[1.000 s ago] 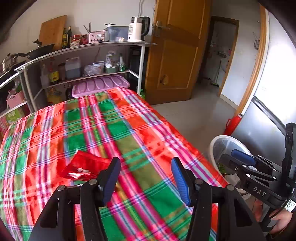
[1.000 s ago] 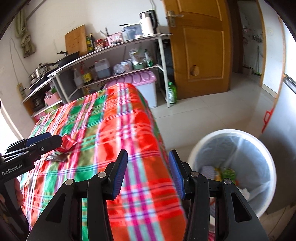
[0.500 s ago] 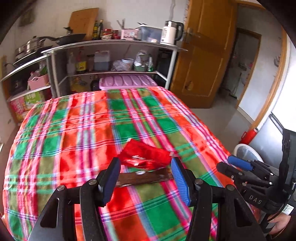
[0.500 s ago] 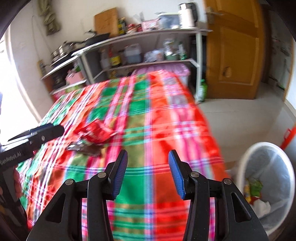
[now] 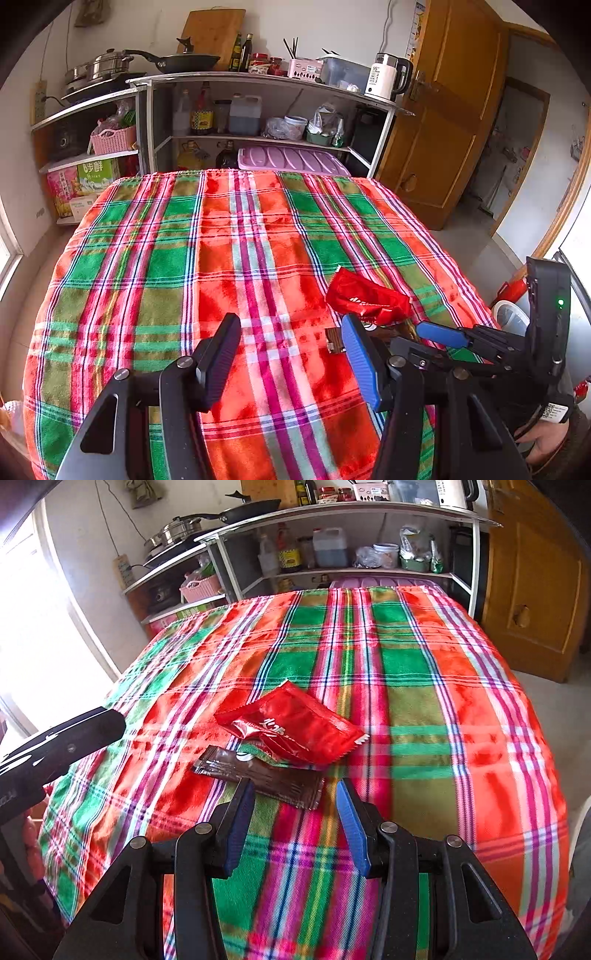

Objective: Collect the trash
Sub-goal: 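Grasp the brown chocolate wrapper with the left tool while the right tool grasps the red packet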

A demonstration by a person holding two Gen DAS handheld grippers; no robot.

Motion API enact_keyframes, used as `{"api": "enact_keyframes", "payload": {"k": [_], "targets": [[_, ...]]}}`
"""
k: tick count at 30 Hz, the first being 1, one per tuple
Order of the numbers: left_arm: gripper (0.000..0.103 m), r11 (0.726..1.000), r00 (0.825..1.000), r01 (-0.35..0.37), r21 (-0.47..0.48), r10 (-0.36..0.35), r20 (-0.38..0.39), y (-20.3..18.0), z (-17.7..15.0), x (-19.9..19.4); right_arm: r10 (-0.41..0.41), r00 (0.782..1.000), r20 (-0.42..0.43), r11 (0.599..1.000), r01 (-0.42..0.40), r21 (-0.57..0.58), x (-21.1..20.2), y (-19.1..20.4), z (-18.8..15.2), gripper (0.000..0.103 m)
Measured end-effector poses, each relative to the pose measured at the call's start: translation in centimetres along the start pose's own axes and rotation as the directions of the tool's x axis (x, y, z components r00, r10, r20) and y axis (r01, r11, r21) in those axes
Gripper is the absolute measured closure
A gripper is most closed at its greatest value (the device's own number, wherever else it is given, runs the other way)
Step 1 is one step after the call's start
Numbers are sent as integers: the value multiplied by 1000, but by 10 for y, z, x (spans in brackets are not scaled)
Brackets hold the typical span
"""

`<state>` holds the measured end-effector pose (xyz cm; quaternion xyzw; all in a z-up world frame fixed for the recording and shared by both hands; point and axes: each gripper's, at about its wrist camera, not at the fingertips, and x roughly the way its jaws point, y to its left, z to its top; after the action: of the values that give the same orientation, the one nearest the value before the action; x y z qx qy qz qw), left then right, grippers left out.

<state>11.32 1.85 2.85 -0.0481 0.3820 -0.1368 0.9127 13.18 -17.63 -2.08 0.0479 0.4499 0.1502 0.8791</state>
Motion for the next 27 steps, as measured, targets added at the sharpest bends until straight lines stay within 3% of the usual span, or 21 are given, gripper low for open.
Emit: {"api": "enact_keyframes", "payload": {"k": [7, 16, 20, 25, 27], "targets": [[46, 1000, 1000, -14, -17, 14, 8, 15, 0, -6, 93, 995, -25, 994, -94, -47, 8, 28, -4, 56], [46, 999, 999, -34, -32, 35, 5, 25, -1, -9, 236, 971, -47, 969, -239, -69, 7, 54, -9, 56], [46, 999, 999, -37, -31, 37, -9, 22, -2, -5, 190, 982, 8, 980, -189, -55, -10, 41, -8, 56], [46, 999, 999, -24, -36, 23, -29, 14, -3, 3, 49, 997, 60, 996, -44, -80, -29, 19, -4, 56], [37, 999, 999, -23, -32, 21, -38, 9, -4, 6, 22, 997, 67, 997, -16, -75, -32, 7, -2, 56]]}}
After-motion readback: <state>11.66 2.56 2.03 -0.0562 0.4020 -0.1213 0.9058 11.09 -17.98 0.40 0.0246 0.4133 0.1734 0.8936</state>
